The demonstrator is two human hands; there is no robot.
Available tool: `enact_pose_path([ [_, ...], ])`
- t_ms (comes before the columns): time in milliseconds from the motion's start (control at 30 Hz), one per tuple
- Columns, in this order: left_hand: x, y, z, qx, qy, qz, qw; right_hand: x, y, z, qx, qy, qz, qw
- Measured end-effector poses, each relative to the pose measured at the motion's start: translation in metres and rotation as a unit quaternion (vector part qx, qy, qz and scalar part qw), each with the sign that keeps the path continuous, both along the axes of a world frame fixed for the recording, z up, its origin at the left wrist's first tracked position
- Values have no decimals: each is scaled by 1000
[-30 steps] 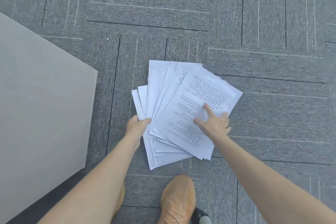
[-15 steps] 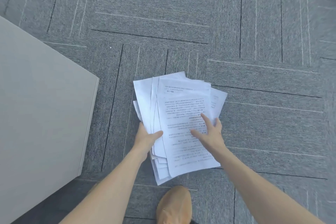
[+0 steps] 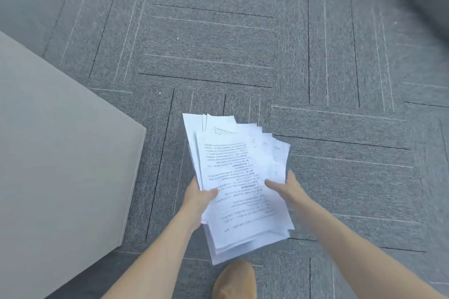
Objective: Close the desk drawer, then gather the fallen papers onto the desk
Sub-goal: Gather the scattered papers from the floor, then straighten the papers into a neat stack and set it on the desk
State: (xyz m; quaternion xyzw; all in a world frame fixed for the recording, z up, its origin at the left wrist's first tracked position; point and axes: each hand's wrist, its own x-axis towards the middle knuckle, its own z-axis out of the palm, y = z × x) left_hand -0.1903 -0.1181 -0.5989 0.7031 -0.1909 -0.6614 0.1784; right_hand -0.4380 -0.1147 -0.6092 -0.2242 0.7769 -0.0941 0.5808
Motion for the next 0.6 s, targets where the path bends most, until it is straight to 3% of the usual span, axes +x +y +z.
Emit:
enact_pose_path([
  [100,5,-10,39,-16,22,-12,1000,-5,-6,33,32,-50,-74,996],
  [233,15,-27,108,-71,35,11,997,-5,-20,98,-23,-90,-130,987],
  [400,23,-46,219,-144,72,43,986,6,-38,207,-147,-111,-101,978],
  [600,30,-41,399,-283,102,35,953,22,-41,378,-320,-114,-50,939],
])
